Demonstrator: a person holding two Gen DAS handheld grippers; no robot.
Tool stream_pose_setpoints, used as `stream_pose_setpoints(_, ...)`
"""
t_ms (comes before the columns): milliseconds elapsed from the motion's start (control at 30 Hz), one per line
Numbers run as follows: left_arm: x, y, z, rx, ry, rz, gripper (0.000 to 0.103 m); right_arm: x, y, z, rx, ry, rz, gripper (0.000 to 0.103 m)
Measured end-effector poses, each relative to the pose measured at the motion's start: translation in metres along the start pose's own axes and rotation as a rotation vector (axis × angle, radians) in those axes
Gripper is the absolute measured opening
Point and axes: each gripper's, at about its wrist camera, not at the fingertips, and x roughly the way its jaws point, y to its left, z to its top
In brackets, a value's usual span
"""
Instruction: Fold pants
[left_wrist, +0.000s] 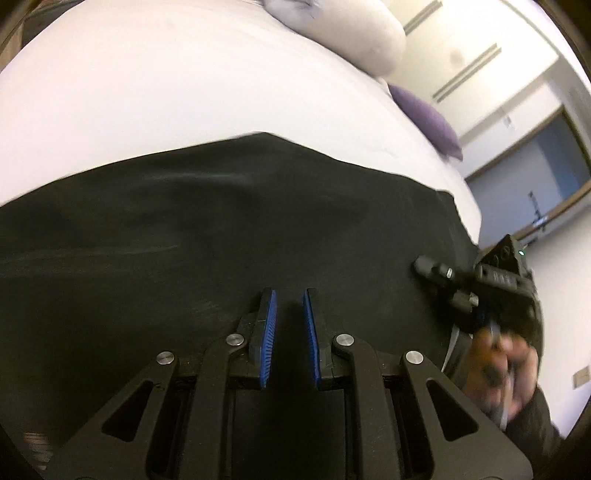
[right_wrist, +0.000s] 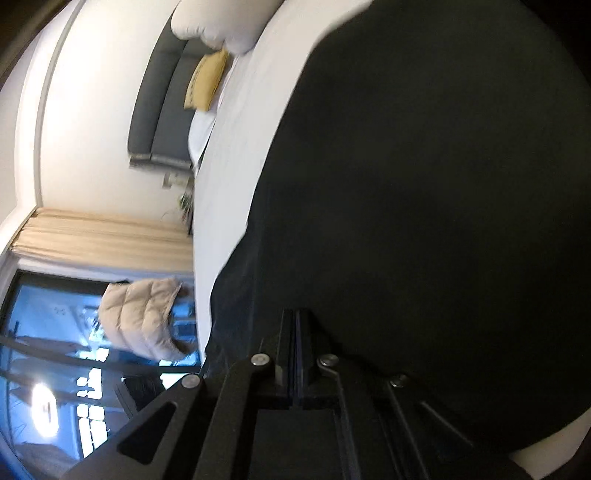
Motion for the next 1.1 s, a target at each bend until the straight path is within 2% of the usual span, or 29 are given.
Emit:
stream_pose_setpoints(33, -0.010, 0.014, -0.004, -0.028, -0.012, -0.038, 0.015, 0.001, 0.000, 0.012, -0.005, -0.011, -0.016, 0.000)
stream_pose_setpoints(133, -0.045, 0.050, -0.019, -0.071, -0.054, -0.010, 0.015, -0.008, -0.004, 0.029, 0.009, -0.017, -0.028, 0.000)
stream_pose_setpoints(300, -0.085, 0.097, -0.029, -0.106, -0.118, 0.010, 0.015, -0.009, 0.001, 0.021, -0.039, -0.042, -0.065, 0.000)
stream_pose_setpoints(433, -0.113, 0.122, -0.032, -0.093, -0.147, 0.022, 0.015, -0.012, 0.000, 0.024, -0.024, -0.039, -0.062, 0.000)
stream_pose_setpoints(567, -0.137, 0.150, -0.039, -0.110, -0.169, 0.086, 0.015, -0.014, -0.005, 0.026, -0.026, -0.039, -0.077, 0.000)
stream_pose_setpoints(600, -0.144, 0.161, -0.042, -0.133, -0.179, 0.070, 0.015, -0.016, -0.006, 0.026, -0.027, -0.045, -0.085, 0.000)
stream_pose_setpoints(700, -0.168, 0.185, -0.056, -0.151, -0.203, 0.106, 0.015, -0.031, -0.008, 0.029, -0.004, -0.097, -0.146, 0.000)
stream_pose_setpoints(733, -0.179, 0.190, -0.060, -0.158, -0.213, 0.150, 0.015, -0.038, -0.005, 0.028, -0.002, -0.110, -0.178, 0.000)
stream_pose_setpoints(767, -0.191, 0.196, -0.061, -0.169, -0.220, 0.169, 0.015, -0.042, -0.002, 0.027, -0.009, -0.114, -0.198, 0.006)
stream_pose_setpoints(833, -0.209, 0.188, -0.057, -0.158, -0.250, 0.212, 0.015, -0.042, 0.014, 0.019, -0.050, -0.090, -0.186, 0.009)
stream_pose_setpoints(900, -0.203, 0.158, -0.044, -0.102, -0.256, 0.192, 0.015, -0.025, 0.032, 0.000, -0.076, -0.019, -0.096, 0.009)
stream_pose_setpoints(1000, -0.173, 0.126, -0.021, -0.046, -0.194, 0.164, 0.015, 0.018, 0.055, -0.029, -0.151, 0.119, -0.021, 0.009)
stream_pose_setpoints(1100, -0.130, 0.109, -0.005, -0.037, -0.103, 0.142, 0.015, 0.062, 0.055, -0.049, -0.108, 0.221, 0.049, 0.009)
